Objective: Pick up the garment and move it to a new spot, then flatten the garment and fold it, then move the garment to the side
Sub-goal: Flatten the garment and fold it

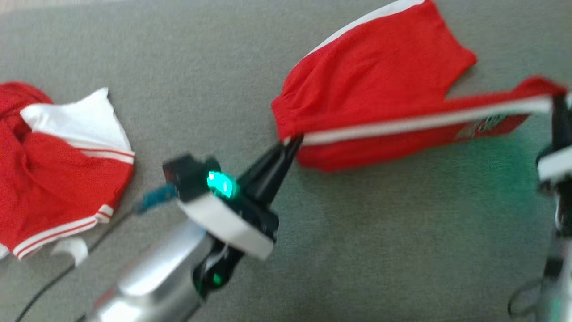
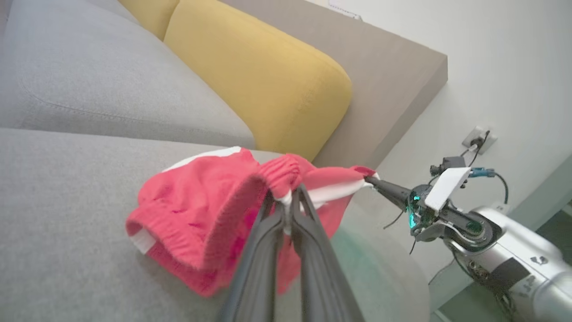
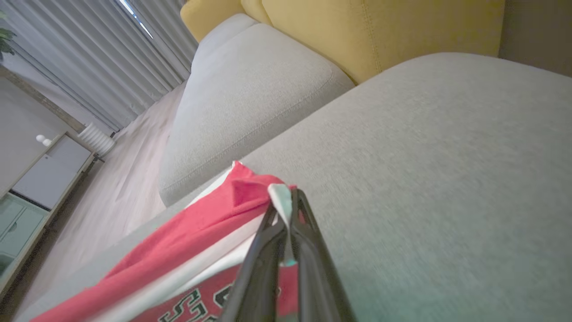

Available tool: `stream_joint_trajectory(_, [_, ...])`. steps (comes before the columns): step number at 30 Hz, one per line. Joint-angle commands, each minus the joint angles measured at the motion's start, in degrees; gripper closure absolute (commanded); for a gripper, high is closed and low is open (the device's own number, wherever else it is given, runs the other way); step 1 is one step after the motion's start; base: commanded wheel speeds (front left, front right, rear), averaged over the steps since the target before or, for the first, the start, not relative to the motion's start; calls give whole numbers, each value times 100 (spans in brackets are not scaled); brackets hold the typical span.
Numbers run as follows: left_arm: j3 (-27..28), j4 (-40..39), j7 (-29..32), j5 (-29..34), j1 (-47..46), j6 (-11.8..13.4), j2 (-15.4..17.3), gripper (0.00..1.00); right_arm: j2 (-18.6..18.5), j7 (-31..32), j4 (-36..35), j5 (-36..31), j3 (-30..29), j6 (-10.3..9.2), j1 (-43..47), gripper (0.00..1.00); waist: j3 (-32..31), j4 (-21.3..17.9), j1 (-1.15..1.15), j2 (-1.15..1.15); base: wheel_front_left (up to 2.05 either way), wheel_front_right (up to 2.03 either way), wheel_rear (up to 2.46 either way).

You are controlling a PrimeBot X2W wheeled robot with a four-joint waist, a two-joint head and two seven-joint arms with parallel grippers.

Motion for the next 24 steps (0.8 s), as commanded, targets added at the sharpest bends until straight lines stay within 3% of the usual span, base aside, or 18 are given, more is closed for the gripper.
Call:
stream_joint_trajectory(1, [155, -37, -5, -255, -414, 10, 72, 100, -61, 49, -39, -127, 27, -12, -460, 100, 255, 170, -1, 0, 0, 0, 0])
stream_joint_trajectory(2, [91, 197, -22, -647, -849, 10, 35, 100, -52, 75, 235, -367, 32, -12, -1067, 100, 472, 256, -1, 0, 0, 0, 0])
stream_joint_trajectory(7, [-81, 528, -73, -1185, -1413, 10, -61, 100, -55, 12, 767, -748, 93, -12, -1977, 100, 781, 409, -1, 0, 0, 0, 0])
stream_joint_trajectory(19, [-458, 1254, -310, -1839, -2157, 9, -309, 100, -57, -548, 2214, -1508, 124, -12, -3352, 100, 1110, 623, -1, 0, 0, 0, 0])
stream_joint_trajectory(21, [-487, 1334, -343, -1885, -2235, 9, -351, 100, -57, -683, 2435, -1598, 162, -12, -3504, 83, 1149, 637, -1, 0, 0, 0, 0])
stream_joint_trajectory(23, [-496, 1404, -363, -1914, -2283, 9, -379, 73, -55, -829, 2631, -1620, 213, -12, -3636, 65, 1177, 642, -1, 0, 0, 0, 0])
stream_joint_trajectory(24, [-496, 1435, -370, -1928, -2296, 9, -389, 62, -54, -899, 2726, -1622, 230, -12, -3690, 47, 1188, 639, -1, 0, 0, 0, 0])
